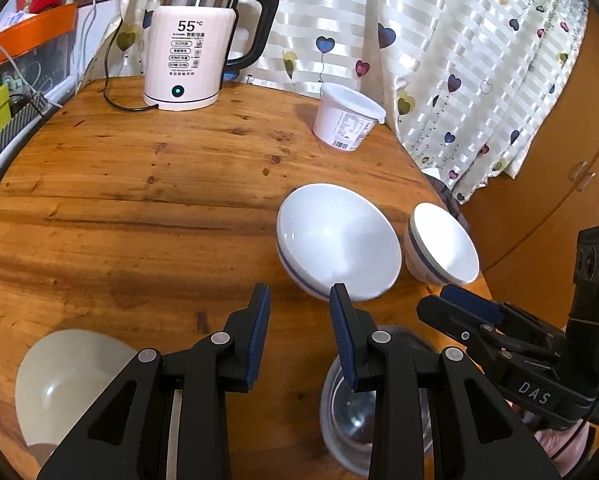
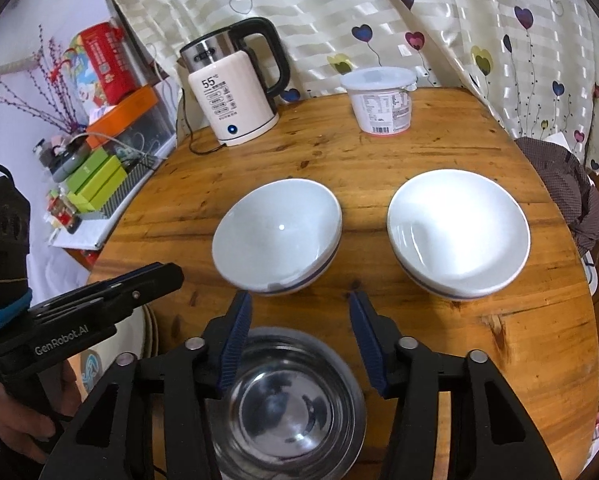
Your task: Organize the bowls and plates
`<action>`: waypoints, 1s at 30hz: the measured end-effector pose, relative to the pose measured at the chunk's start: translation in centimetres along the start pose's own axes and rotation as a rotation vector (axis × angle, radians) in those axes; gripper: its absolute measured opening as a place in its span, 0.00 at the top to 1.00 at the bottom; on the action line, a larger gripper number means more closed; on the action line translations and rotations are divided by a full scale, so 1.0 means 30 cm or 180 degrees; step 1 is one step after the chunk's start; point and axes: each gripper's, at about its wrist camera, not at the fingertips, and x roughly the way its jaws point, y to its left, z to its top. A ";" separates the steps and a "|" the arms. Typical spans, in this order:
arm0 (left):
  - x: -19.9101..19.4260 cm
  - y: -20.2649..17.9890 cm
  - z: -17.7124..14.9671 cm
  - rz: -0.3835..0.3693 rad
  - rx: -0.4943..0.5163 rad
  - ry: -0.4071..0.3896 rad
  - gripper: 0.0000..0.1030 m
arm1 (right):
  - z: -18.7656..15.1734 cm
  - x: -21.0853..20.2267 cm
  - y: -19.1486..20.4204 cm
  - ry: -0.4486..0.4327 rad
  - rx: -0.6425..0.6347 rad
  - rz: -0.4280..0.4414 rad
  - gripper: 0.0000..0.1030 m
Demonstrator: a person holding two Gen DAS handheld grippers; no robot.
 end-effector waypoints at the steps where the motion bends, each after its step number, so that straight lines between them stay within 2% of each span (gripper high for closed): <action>1: 0.009 -0.001 0.007 -0.0010 -0.0009 0.0009 0.69 | 0.007 0.008 -0.004 0.0007 0.0012 0.0004 0.56; 12: 0.099 -0.003 0.061 -0.0053 -0.0073 0.0061 0.69 | 0.071 0.086 -0.032 0.0058 0.0102 0.0006 0.67; 30: 0.170 0.017 0.080 -0.0068 -0.0136 0.0143 0.69 | 0.100 0.171 -0.063 0.0208 0.0244 0.0027 0.74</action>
